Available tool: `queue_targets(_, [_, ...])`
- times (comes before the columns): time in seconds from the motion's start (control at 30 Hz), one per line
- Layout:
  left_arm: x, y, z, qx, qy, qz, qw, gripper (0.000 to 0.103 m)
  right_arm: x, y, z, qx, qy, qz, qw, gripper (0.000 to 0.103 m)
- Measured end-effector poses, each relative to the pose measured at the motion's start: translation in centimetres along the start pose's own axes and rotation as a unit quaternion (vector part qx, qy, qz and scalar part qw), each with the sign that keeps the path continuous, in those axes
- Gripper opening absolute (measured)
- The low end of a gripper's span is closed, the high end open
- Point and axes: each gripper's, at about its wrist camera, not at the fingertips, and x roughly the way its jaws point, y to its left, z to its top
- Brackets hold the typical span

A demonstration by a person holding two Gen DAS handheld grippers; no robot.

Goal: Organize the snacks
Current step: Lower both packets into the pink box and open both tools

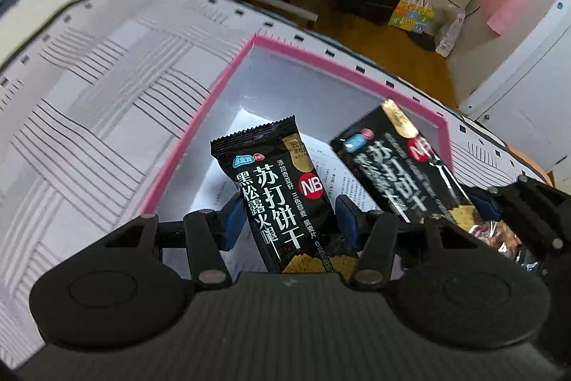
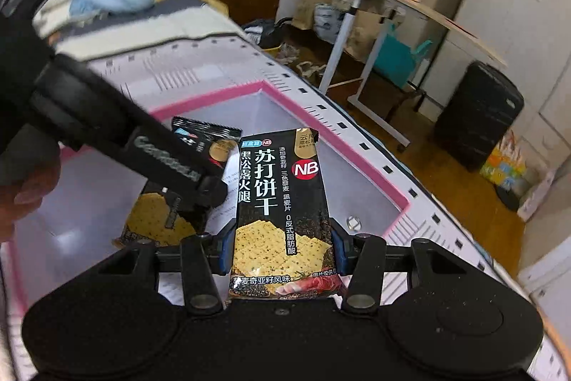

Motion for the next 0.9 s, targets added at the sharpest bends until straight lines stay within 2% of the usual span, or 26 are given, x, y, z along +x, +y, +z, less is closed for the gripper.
queue_targets(0.07, [1.2, 0.3, -0.1, -0.004, 0.014, 0.001, 0.9999, 0.053, 1.1, 0.3, 0.2, -0.022, 0.011, 0.011, 1.0, 0.055])
queue_targets(0.23, [3.7, 0.2, -0.5, 0.004, 0.024, 0.036, 0.9991, 0.053, 3.7, 1.1, 0.7, -0.061, 0.047, 0.015, 0.997, 0.055])
queue_targets(0.33, [5.0, 0.7, -0.1, -0.014, 0.049, 0.034, 0.9981, 0.054, 5.0, 1.2, 1.0, -0.064, 0.064, 0.019, 0.996, 0.055])
queue_targets(0.4, [5.9, 1.1, 0.3, -0.027, 0.08, 0.02, 0.9962, 0.054, 5.5, 1.0, 1.3, -0.06, 0.072, 0.021, 0.995, 0.055])
queue_targets(0.47, [6.4, 1.8, 0.7, -0.054, 0.091, 0.01, 0.9943, 0.052, 5.2, 0.8, 1.6, -0.046, 0.07, 0.025, 0.996, 0.065])
queue_targets(0.67, [6.0, 2.3, 0.8, -0.046, 0.094, -0.002, 0.9945, 0.056, 4.0, 1.6, 0.8, -0.043, 0.078, 0.024, 0.996, 0.069])
queue_targets(0.9, [1.9, 1.7, 0.2, 0.004, 0.077, -0.016, 0.9969, 0.056, 0.6, 1.7, 0.2, -0.011, 0.052, 0.003, 0.999, 0.069])
